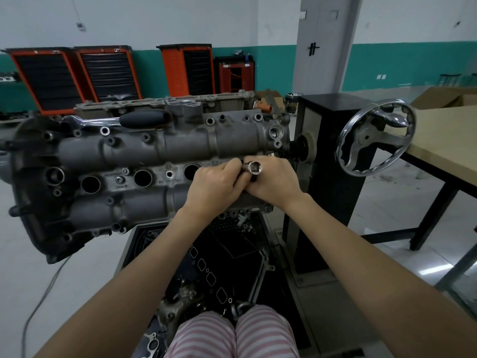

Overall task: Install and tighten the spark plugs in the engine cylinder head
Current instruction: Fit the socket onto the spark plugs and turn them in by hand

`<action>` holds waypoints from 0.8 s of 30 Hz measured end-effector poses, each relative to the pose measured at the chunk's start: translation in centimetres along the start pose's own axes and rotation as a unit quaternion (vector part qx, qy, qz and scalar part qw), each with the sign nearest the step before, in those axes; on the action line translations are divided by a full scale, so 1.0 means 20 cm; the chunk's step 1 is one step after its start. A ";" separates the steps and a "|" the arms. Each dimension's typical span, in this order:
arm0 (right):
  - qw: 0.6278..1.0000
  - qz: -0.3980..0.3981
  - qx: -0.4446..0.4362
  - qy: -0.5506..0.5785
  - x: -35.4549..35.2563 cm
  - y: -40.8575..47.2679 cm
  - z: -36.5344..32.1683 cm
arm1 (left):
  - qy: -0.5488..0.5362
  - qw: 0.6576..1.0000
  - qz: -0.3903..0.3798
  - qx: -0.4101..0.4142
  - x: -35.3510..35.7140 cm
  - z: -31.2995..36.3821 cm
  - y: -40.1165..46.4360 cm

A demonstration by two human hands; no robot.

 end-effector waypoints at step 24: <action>0.998 -0.033 -0.013 -0.050 0.04 0.00 0.01 | -0.014 0.999 -0.026 -0.028 0.00 0.00 0.01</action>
Point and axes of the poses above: each hand's wrist, its own y-axis towards the middle knuckle, its own x-axis out of the palm, z = x × y, the point moved 8 cm from there along y, towards the middle knuckle, and after that the axes turned 11 degrees about x, right-handed, at the moved point
